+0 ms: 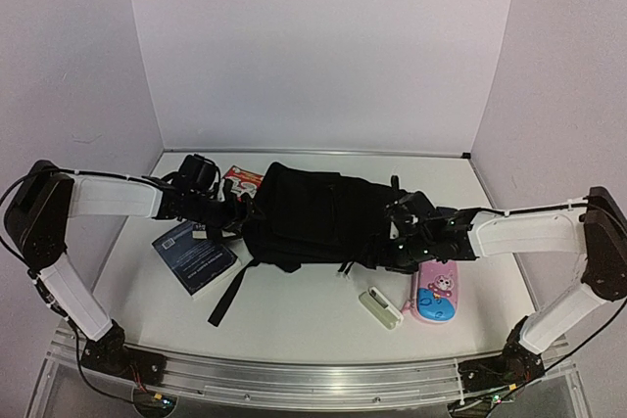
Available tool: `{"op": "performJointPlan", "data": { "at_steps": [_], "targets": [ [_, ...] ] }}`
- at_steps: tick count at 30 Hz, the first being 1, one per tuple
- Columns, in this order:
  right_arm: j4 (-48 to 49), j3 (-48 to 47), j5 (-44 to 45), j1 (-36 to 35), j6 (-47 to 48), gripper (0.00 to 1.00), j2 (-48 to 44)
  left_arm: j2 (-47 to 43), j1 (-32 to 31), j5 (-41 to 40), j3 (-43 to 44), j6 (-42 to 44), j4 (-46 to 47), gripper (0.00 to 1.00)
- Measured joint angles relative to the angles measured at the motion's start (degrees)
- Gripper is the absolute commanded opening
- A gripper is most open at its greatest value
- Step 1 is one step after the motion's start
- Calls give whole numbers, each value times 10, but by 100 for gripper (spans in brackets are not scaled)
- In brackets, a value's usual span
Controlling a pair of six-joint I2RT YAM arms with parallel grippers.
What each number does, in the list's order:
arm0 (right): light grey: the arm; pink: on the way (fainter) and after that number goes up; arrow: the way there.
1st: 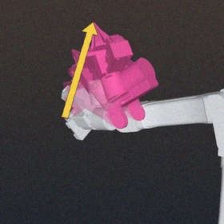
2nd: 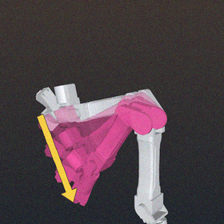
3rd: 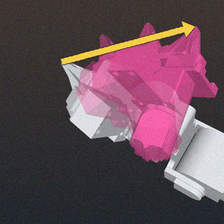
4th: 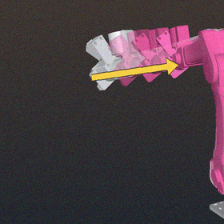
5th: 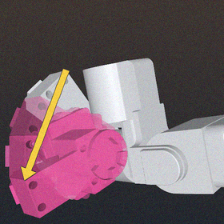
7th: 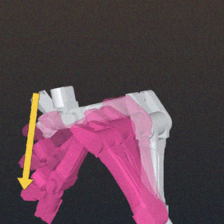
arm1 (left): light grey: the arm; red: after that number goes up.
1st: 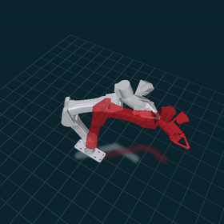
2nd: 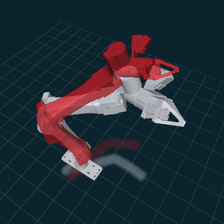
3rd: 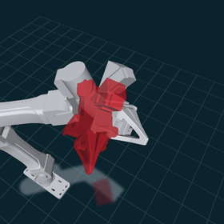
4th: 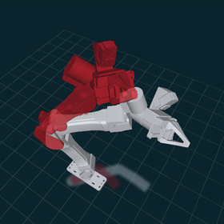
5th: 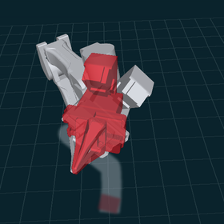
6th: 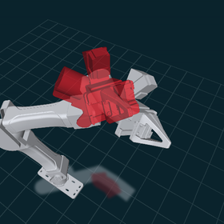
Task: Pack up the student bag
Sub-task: Adjust the student bag at the center of the board, then unzip the student bag at the center of the board.
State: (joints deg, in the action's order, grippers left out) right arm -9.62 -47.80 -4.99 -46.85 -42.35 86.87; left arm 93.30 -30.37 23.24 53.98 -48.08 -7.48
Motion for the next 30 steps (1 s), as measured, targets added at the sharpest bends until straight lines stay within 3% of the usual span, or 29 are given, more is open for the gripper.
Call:
{"op": "performJointPlan", "data": {
  "at_steps": [2, 4, 11, 15, 22, 30],
  "targets": [
    [5, 6, 0, -11, -17, 69, 0, 10, -6, 8, 0, -10, 16, 85],
    [12, 10, 1, -20, -33, 68, 0, 25, -12, 14, 0, -17, 26, 76],
    [43, 13, 1, -32, -67, 54, 6, 55, -18, 22, 0, -30, 32, 24],
    [59, 13, 0, -38, -75, 44, 25, 59, -20, 27, 0, -29, 42, 2],
    [74, 14, -1, -44, -79, 34, 56, 59, -20, 40, 4, -29, 56, 0],
    [90, 17, 18, -46, -104, 33, 69, 54, -20, 43, 15, -29, 55, 0]
  ]
}}
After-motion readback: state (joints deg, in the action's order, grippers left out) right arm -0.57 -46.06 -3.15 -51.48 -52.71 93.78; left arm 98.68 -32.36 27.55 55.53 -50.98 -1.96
